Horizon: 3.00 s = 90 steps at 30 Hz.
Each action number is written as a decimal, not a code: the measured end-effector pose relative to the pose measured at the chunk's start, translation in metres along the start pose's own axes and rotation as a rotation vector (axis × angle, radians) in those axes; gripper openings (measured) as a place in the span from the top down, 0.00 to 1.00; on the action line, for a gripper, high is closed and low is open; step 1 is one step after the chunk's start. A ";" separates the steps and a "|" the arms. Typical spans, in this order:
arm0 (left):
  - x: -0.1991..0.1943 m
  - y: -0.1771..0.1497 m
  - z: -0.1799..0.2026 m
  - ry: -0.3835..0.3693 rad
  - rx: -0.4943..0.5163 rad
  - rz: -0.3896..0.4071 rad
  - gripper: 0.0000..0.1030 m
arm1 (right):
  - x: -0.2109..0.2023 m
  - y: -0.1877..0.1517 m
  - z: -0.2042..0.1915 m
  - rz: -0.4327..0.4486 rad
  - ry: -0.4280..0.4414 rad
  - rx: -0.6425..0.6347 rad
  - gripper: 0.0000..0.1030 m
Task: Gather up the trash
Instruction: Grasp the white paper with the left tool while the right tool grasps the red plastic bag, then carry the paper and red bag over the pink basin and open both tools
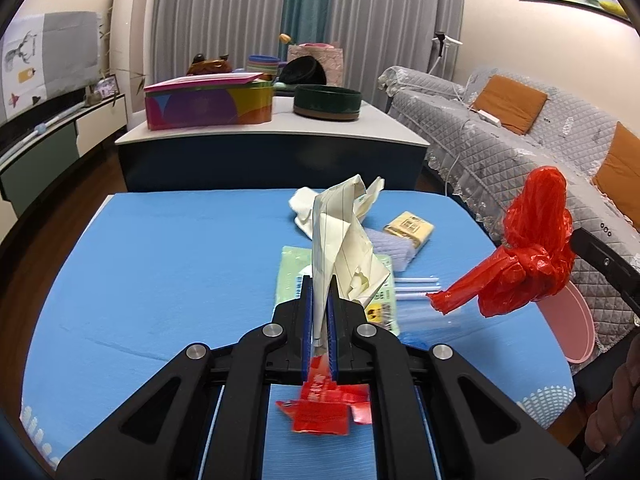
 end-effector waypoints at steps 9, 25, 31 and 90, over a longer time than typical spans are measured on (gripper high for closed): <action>0.001 0.004 0.030 -0.034 0.038 0.009 0.94 | -0.013 0.000 0.026 0.010 -0.057 0.026 1.00; 0.004 0.011 0.086 -0.101 0.104 0.019 0.94 | -0.037 -0.001 0.068 0.036 -0.129 0.072 1.00; 0.006 0.013 0.106 -0.121 0.124 0.020 0.94 | -0.047 -0.003 0.086 0.044 -0.158 0.092 1.00; 0.059 0.008 0.360 -0.422 0.407 -0.091 0.94 | -0.114 -0.039 0.290 0.031 -0.490 0.329 1.00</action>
Point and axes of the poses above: each gripper's, at about its wrist camera, not at the fingertips, and x roughly the way its jaws point, z to its right, y to its top, the point moved 8 cm from there along x, roughly the way its jaws point, and after that the axes turned 8 degrees about -z, right-handed, at the moved point
